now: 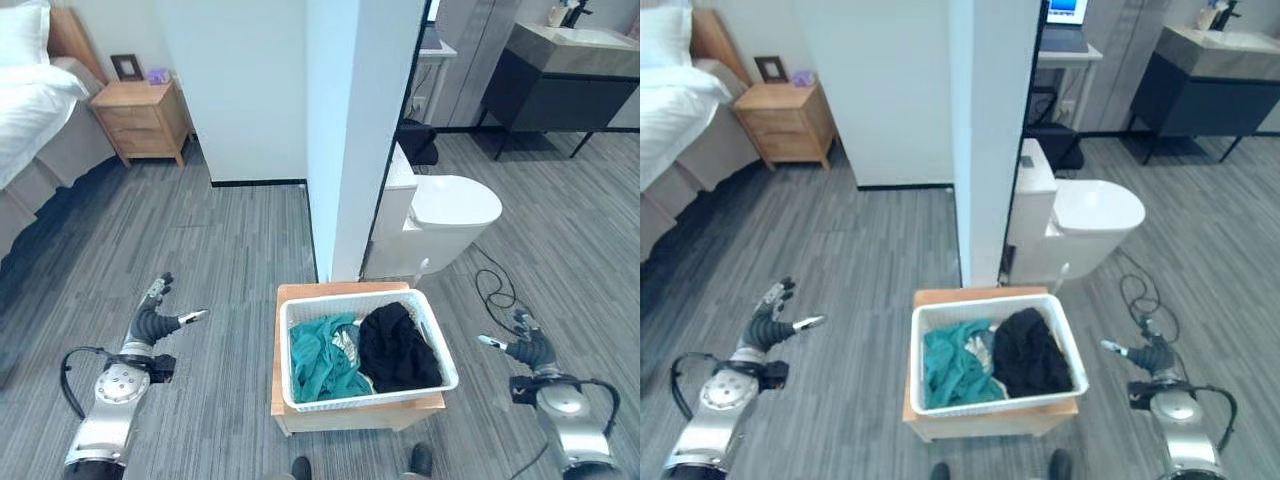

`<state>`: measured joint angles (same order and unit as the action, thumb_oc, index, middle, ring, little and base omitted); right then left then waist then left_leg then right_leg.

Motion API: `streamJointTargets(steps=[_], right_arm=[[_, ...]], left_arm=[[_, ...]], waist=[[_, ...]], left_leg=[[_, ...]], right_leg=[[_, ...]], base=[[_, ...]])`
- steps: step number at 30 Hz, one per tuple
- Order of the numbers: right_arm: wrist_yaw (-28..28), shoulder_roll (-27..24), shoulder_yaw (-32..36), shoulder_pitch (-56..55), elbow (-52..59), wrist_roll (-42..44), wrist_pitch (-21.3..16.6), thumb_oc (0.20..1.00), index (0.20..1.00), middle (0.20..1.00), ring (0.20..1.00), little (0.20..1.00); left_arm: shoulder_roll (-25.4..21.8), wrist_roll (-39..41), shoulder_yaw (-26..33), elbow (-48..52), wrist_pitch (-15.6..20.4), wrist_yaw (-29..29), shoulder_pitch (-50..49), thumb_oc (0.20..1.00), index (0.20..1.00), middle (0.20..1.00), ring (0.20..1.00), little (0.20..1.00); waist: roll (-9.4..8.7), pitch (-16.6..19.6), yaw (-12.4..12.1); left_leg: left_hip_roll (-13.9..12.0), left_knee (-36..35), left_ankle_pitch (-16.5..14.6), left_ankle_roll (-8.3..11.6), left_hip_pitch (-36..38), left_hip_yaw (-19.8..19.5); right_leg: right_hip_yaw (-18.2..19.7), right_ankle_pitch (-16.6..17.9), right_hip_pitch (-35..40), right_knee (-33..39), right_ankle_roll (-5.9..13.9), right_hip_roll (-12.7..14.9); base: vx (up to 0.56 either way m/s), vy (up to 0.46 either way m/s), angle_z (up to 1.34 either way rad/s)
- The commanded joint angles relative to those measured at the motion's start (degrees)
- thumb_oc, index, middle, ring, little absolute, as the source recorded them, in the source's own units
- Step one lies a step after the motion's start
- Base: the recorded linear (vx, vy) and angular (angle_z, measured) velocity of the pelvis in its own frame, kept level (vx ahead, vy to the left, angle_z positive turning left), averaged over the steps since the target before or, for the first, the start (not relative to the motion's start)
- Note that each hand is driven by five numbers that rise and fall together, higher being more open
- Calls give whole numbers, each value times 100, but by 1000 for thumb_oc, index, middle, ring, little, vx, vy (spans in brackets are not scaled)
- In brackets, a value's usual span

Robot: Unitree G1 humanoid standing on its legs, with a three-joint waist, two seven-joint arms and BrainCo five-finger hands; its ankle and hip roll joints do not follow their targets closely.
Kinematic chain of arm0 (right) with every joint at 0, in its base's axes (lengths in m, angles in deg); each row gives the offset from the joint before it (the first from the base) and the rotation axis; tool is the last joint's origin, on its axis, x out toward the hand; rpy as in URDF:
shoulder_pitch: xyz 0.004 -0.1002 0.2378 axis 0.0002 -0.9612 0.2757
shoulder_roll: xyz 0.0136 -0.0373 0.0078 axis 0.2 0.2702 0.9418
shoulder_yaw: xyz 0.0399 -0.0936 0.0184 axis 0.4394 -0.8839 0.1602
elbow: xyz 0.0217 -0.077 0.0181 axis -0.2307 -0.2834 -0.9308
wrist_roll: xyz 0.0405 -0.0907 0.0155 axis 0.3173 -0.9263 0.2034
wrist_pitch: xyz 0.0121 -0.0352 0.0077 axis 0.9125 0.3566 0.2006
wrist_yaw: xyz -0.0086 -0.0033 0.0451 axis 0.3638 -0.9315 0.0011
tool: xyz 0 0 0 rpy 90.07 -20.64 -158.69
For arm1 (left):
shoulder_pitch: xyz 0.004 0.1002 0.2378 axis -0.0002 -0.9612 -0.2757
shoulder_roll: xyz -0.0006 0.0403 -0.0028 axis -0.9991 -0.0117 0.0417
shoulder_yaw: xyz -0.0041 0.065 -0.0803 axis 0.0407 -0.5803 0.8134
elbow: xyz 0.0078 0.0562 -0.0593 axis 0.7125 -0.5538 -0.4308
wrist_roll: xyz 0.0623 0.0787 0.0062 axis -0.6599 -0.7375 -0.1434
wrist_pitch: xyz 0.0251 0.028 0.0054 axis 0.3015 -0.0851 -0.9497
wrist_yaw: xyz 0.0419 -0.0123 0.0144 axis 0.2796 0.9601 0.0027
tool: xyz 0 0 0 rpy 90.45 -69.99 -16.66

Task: Grab the laundry basket,head to the washer,open it,put in the laundry and shut it.

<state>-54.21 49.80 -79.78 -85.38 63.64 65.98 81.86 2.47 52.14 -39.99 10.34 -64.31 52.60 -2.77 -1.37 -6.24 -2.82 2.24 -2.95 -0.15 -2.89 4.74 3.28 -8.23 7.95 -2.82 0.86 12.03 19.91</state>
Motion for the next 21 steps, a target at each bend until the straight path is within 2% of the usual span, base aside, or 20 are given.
streamJointTargets(steps=[1, 2, 3, 6, 7, 9, 12, 13, 14, 18, 21], right_arm=[[-159, -340, 447, 339, 174, -249, 64, 1000, 1000, 1000, 1000, 1000], [-206, -335, 442, 313, 204, -243, 119, 1000, 1000, 1000, 1000, 1000], [-338, -315, 382, 268, 273, -162, 200, 1000, 1000, 1000, 1000, 1000], [-470, -302, 268, 252, 408, -171, 270, 1000, 1000, 1000, 1000, 1000], [-584, -270, 149, 273, 541, -163, 314, 1000, 1000, 1000, 1000, 1000], [-620, -230, 99, 321, 624, -129, 306, 1000, 1000, 1000, 1000, 1000], [-638, -148, -120, 501, 806, 7, 242, 1000, 1000, 1000, 1000, 1000], [-622, -99, -303, 642, 902, 61, 201, 1000, 1000, 1000, 1000, 1000], [-617, -98, -299, 663, 890, 64, 197, 1000, 1000, 1000, 1000, 1000], [-416, 17, -772, 1181, 799, 259, 119, 1000, 1000, 1000, 1000, 1000], [-275, 241, -1210, 1516, 696, 773, 10, 1000, 1000, 1000, 1000, 1000]], left_arm=[[-129, 72, 83, 249, -189, 529, -29, 1000, 1000, 1000, 1000, 1000], [-157, 307, 23, 203, -276, 647, -43, 1000, 1000, 1000, 1000, 1000], [-393, 529, -198, -2, -495, 860, 73, 1000, 1000, 1000, 1000, 1000], [-557, 442, -417, -254, -661, 950, 343, 1000, 1000, 1000, 1000, 1000], [-629, 286, -583, -538, -756, 902, 700, 1000, 1000, 1000, 1000, 1000], [-647, 193, -683, -726, -771, 839, 946, 1000, 1000, 1000, 1000, 1000], [-645, 111, -856, -1210, -829, 612, 1471, 1000, 1000, 1000, 1000, 1000], [-653, -89, -945, -1470, -828, 415, 1797, 1000, 1000, 1000, 1000, 1000], [-653, -86, -961, -1502, -816, 405, 1836, 1000, 1000, 1000, 1000, 1000], [-559, 252, -1342, -2160, -825, 110, 2678, 1000, 1000, 1000, 1000, 1000], [-553, 194, -1727, -3011, -826, -164, 3430, 1000, 1000, 1000, 1000, 1000]], waist=[[-159, 161, -114], [-158, 189, -98], [-142, 245, -44], [-135, 237, 18], [-125, 221, 70], [-113, 192, 94], [-111, -17, 152], [-117, -222, 181], [-119, -219, 179], [-115, -656, 223], [-125, -958, 270]], left_leg=[[-306, 518, -452, 298, -406, 16], [-329, 495, -444, 321, -388, 1], [-413, 404, -409, 388, -393, -63], [-507, 329, -350, 456, -461, -142], [-599, 276, -286, 510, -558, -170], [-658, 243, -247, 539, -649, -199], [-731, 244, -130, 578, -955, -252], [-751, 275, -66, 587, -1206, -290], [-751, 289, -65, 588, -1239, -293], [-739, 481, 59, 591, -1810, -328], [-721, 651, 113, 588, -2126, -313]], right_leg=[[-55, 391, 140, -241, -44, -129], [-66, 379, 165, -208, -47, -155], [-116, 282, 233, -92, -64, -241], [-137, 187, 227, -7, -103, -313], [-147, 96, 166, 48, -144, -382], [-149, 6, 85, 59, -183, -444], [-90, -62, -207, 16, -236, -517], [-28, -77, -469, -56, -271, -555], [-25, -80, -503, -75, -273, -554], [83, -47, -1023, -270, -311, -561], [157, 8, -1291, -324, -322, -536]], base=[[117, -68, 6], [181, -146, -15], [131, -152, 2], [42, -99, 16], [-18, -123, 19], [-43, -75, 22], [-175, -59, 1], [-212, -44, -3], [-246, -38, -2], [-232, -3, 2], [-157, 3, 1]])
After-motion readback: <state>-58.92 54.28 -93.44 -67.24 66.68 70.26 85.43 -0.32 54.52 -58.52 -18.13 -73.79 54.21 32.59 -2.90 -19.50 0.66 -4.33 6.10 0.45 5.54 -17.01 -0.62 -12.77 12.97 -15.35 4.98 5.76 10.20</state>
